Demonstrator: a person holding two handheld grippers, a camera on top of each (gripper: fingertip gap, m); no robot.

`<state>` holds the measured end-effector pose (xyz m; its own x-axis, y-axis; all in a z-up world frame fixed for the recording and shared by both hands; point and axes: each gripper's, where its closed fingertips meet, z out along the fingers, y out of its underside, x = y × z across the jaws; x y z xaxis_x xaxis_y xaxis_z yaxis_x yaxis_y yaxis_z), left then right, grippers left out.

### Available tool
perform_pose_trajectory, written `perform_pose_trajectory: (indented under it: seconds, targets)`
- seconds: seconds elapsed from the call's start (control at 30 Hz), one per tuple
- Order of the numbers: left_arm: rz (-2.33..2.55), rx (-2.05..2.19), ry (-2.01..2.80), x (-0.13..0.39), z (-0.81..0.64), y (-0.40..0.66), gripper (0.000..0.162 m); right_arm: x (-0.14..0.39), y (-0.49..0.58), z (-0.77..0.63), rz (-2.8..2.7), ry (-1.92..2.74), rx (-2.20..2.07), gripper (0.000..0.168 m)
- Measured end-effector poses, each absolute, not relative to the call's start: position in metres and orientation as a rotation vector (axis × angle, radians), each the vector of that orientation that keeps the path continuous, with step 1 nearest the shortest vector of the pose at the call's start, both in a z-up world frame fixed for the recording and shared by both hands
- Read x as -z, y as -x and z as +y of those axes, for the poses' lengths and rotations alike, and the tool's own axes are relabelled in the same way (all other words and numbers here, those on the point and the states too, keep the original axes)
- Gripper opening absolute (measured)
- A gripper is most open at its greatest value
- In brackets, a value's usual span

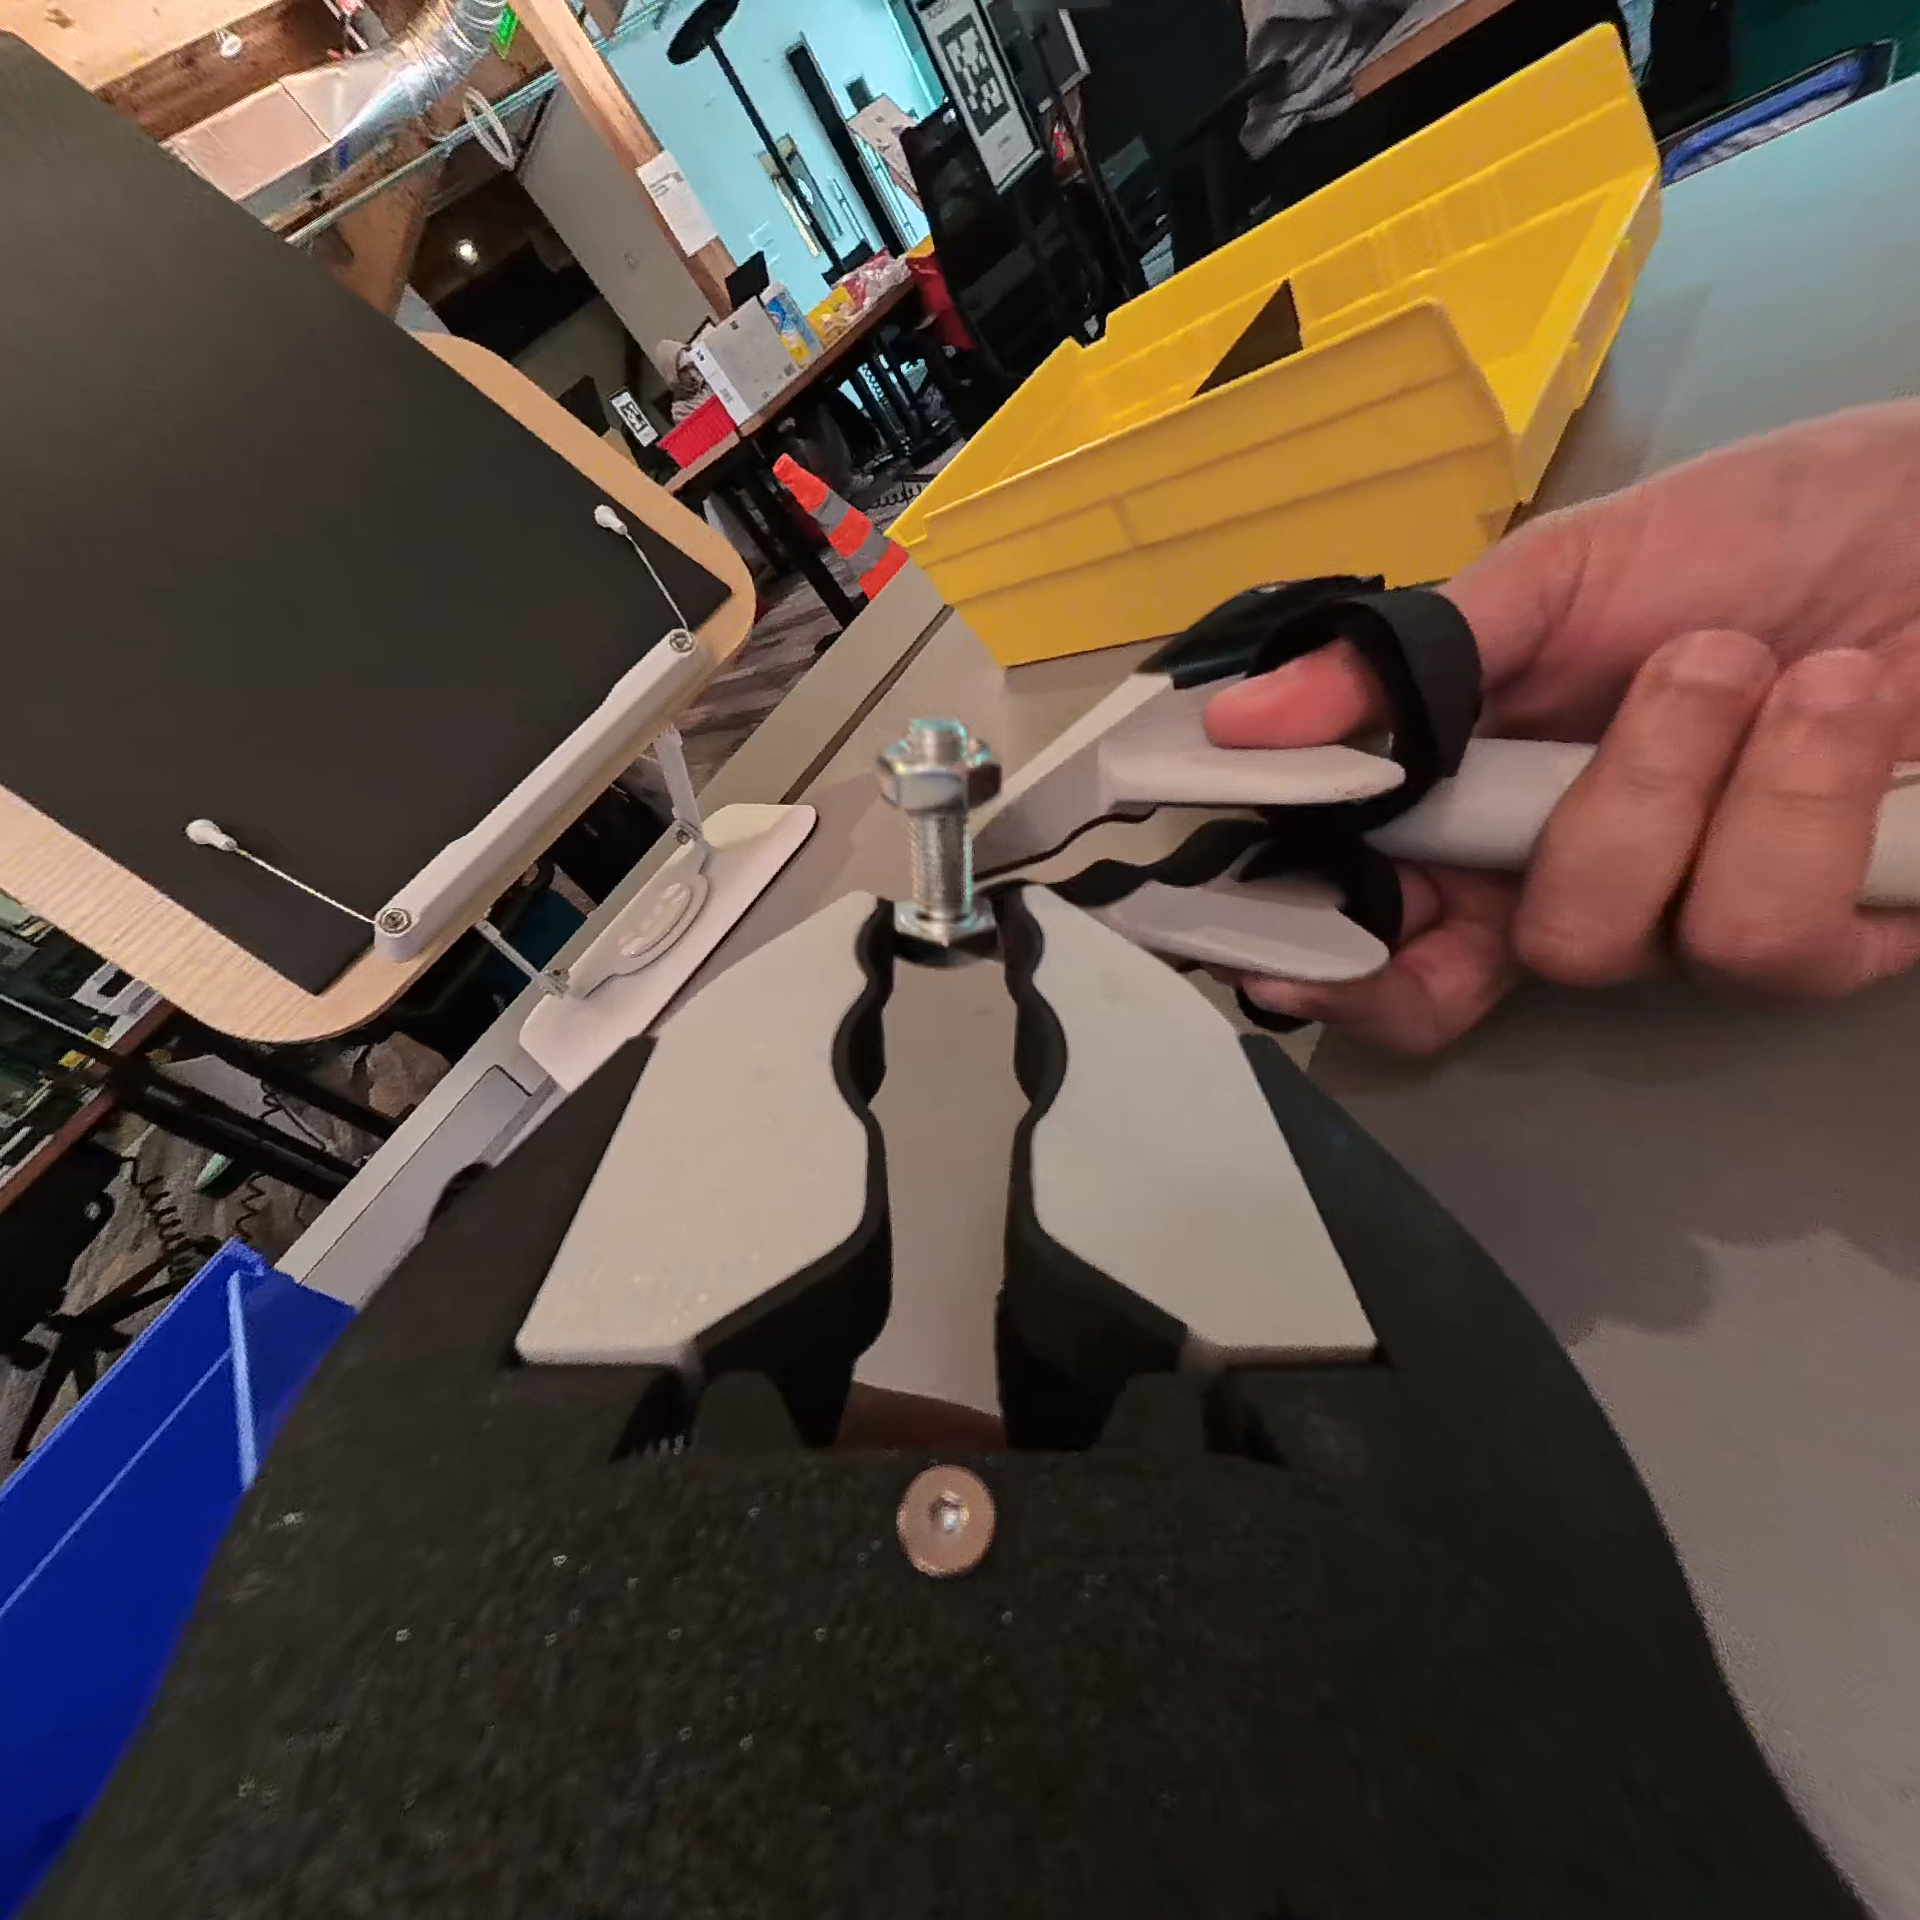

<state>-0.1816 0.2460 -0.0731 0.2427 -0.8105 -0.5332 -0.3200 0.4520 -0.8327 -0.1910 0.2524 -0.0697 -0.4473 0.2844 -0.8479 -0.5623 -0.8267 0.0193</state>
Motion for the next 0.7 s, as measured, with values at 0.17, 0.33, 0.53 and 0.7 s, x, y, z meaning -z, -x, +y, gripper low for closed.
perform_pose_trajectory:
  seconds: [0.17, 0.33, 0.53, 0.7]
  targets:
    - [1.348, 0.510, 1.153, 0.073, 0.246, 0.183, 0.018, 0.070, 0.192, 0.252, 0.395, 1.250, -2.280, 0.005]
    - [1.351, 0.602, 1.245, 0.078, 0.250, 0.186, 0.018, 0.070, 0.192, 0.252, 0.192, 1.392, -2.080, 0.011]
    - [1.215, 0.996, 1.544, 0.092, 0.260, 0.190, 0.018, 0.061, 0.177, 0.250, -0.290, 1.579, -1.317, 0.035]
    - [1.156, 1.334, 1.612, 0.093, 0.244, 0.179, 0.018, 0.046, 0.193, 0.244, -0.357, 1.495, -1.219, 0.065]
